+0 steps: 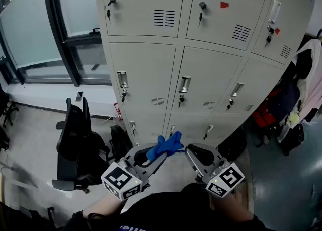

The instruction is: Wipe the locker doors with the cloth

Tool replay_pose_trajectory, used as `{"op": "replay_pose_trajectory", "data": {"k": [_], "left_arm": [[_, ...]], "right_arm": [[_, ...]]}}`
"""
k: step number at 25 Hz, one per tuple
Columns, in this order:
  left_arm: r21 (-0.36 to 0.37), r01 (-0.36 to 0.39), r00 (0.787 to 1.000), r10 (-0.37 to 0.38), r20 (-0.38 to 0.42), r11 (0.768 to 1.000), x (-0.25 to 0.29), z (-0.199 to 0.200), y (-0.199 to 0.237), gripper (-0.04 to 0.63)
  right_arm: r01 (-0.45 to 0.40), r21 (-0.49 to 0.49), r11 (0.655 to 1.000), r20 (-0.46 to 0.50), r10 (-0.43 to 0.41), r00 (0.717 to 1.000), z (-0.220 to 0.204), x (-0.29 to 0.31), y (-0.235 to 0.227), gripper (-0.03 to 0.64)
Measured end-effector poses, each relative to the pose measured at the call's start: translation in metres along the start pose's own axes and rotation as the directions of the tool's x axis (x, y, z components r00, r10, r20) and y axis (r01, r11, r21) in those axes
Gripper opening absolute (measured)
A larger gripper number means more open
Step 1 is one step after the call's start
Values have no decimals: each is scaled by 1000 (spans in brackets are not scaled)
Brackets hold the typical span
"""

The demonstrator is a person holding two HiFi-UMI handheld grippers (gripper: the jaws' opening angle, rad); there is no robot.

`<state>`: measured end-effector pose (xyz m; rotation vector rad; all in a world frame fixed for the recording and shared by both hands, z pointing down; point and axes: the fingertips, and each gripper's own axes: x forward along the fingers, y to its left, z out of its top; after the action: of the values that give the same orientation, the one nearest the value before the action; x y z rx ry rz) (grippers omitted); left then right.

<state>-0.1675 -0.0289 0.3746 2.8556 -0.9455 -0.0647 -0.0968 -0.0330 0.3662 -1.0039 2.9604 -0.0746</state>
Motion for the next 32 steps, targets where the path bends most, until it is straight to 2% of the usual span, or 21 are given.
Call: {"op": "replay_pose_trajectory", "data": {"k": [6, 15, 25, 32], "left_arm": [[0, 2, 1000, -2, -5, 1000, 0, -3, -4, 101], [-10, -8, 1000, 8, -21, 1000, 0, -14, 1, 101], [79, -31, 999, 32, -18, 996, -2, -10, 4, 101], [69, -69, 998, 70, -6, 995, -10, -8, 12, 101]], "right_arm": [[12, 3, 1000, 5, -12, 1000, 0, -4, 0, 48], [19, 59, 998, 36, -21, 999, -3, -10, -7, 48], [52, 30, 998, -10, -51, 999, -8, -19, -1, 48], [42, 29, 999, -24, -41, 999, -10, -17, 4, 48]]}}
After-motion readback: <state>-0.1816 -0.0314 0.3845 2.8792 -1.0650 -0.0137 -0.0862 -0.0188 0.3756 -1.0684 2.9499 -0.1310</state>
